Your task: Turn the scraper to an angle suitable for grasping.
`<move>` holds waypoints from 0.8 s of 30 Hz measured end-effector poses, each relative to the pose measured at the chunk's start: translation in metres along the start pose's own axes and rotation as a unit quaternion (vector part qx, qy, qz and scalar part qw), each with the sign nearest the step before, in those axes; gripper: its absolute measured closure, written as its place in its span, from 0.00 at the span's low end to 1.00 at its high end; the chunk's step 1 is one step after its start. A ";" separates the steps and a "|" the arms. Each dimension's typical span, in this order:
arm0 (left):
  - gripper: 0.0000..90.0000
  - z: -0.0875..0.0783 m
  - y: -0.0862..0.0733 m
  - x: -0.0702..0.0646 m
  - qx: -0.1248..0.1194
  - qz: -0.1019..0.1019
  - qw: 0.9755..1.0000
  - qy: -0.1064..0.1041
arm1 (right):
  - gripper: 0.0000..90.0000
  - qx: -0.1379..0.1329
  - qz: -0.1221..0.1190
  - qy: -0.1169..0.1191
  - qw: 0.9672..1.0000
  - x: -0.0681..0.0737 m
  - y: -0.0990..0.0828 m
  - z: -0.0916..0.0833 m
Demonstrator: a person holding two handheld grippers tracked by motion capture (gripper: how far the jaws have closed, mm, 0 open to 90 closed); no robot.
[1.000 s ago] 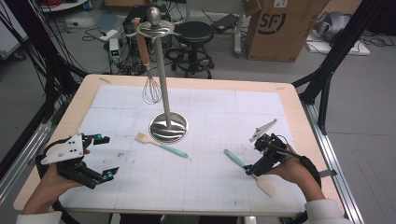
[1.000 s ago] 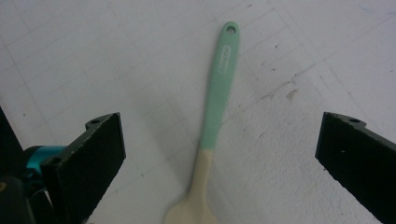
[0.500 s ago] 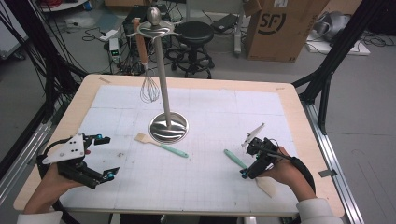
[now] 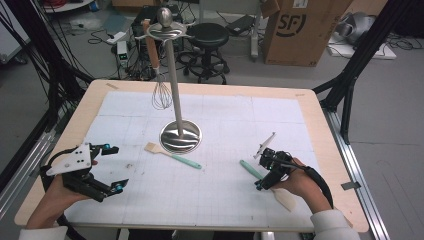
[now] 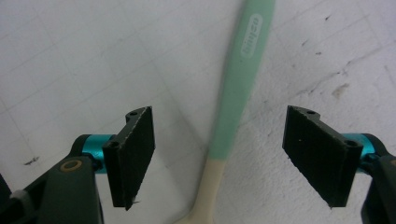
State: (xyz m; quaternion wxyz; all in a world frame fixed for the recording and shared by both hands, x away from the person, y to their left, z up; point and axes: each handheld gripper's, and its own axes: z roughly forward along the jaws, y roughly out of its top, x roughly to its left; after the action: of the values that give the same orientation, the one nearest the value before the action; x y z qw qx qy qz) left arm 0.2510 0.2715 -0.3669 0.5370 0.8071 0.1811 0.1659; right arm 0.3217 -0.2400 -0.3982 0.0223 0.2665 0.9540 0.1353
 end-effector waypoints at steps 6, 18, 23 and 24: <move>0.02 0.000 0.000 0.001 0.000 0.000 1.000 -0.001 | 0.44 0.025 -0.003 0.002 1.000 0.000 0.005 0.005; 0.02 0.000 0.000 0.001 -0.001 -0.001 1.000 -0.001 | 0.66 0.057 0.003 -0.004 0.998 -0.004 0.013 0.010; 0.02 0.000 -0.001 0.001 0.000 -0.002 1.000 0.000 | 0.69 0.064 0.002 0.002 0.998 -0.005 0.015 0.012; 0.02 -0.001 -0.001 0.001 0.000 -0.003 1.000 0.000 | 0.69 0.064 0.007 0.004 0.998 -0.005 0.014 0.011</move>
State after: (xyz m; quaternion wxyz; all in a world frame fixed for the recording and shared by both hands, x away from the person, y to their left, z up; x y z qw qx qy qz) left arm 0.2516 0.2729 -0.3680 0.5373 0.8066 0.1836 0.1643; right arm 0.3341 -0.2283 -0.4052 0.0008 0.2732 0.9590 0.0756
